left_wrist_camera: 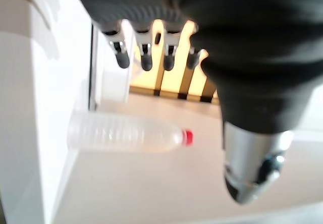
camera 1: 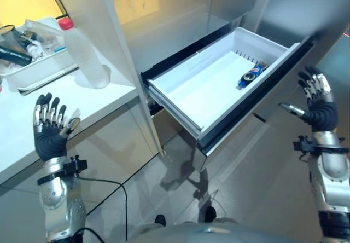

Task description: Take the drinks into the refrigerator

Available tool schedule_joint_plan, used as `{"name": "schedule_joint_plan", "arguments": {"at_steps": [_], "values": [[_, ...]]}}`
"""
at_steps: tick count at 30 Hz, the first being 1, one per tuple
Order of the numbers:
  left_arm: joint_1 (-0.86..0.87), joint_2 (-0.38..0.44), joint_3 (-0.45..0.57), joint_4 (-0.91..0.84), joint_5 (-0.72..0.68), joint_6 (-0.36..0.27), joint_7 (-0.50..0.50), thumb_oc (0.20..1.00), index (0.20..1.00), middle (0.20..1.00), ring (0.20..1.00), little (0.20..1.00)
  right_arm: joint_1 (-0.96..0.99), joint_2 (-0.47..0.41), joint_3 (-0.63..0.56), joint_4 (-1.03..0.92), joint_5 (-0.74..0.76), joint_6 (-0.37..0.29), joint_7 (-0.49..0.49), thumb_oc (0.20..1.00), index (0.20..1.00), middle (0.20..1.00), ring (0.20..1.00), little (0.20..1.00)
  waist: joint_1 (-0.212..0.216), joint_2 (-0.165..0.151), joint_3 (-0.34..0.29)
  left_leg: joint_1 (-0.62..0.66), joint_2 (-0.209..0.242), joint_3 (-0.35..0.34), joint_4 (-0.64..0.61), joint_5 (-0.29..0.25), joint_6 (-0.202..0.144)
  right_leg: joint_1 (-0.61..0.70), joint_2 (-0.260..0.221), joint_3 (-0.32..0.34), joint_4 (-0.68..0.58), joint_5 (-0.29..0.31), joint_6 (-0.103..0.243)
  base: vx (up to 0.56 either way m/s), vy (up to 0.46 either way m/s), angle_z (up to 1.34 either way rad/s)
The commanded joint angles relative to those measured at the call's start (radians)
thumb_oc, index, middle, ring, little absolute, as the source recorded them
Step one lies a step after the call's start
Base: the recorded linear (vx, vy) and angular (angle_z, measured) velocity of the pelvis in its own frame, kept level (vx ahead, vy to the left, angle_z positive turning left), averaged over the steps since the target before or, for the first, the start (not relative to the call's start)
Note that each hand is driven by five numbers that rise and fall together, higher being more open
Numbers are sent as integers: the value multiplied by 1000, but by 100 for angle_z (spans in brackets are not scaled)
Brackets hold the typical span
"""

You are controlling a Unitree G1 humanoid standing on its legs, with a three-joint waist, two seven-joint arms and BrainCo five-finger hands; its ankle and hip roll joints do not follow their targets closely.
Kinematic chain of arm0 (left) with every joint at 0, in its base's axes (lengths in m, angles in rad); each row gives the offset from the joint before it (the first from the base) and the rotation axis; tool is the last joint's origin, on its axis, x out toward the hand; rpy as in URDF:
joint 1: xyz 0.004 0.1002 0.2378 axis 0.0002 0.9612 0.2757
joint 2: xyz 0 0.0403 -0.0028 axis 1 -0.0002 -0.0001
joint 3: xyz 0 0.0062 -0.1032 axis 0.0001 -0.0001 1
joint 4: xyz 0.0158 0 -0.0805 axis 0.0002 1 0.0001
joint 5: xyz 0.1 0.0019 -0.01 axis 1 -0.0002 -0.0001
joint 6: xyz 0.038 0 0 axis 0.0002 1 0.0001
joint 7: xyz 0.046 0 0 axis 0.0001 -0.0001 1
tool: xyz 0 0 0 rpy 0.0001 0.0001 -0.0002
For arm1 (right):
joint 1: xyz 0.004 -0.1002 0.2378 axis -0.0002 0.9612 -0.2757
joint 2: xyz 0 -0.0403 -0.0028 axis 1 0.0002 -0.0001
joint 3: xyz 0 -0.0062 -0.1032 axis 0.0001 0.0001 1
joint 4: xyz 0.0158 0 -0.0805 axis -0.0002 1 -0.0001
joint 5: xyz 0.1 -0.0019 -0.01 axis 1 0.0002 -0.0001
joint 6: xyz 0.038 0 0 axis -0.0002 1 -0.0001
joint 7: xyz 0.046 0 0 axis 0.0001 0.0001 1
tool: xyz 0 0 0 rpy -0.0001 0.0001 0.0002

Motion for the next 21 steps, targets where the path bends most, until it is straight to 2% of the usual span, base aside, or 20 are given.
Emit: {"name": "schedule_joint_plan", "arguments": {"at_steps": [1,6,17,21], "values": [[-52,87,65,18,46,-74,19,1000,1000,1000,1000,1000,-49,-12,-35,-24,25,-44,9,1000,1000,1000,1000,1000,-8,-47,-21,-35,-58,-1,30,-46,62,11,7,-17,86,-133,-1,17,-6,10],[-61,110,50,23,94,-61,31,1000,1000,1000,1000,1000,-44,-11,-34,-23,30,-39,19,1000,1000,1000,1000,1000,-12,-45,-23,-35,-57,-10,29,-46,61,10,8,-25,96,-140,-3,3,-2,2],[-186,235,-12,57,208,-26,63,1000,1000,1000,1000,1000,-71,-34,-6,-10,38,-17,44,1000,1000,1000,1000,1000,-26,-46,-31,-22,-50,-16,23,-47,60,17,13,-28,99,-148,-4,7,2,1],[-247,283,-33,122,221,-9,86,1000,1000,1000,1000,1000,-89,-50,20,-6,56,-3,64,1000,1000,1000,1000,1000,-40,-46,-35,-11,-47,-6,20,-52,58,18,16,-18,107,-152,-3,0,0,0]]}}
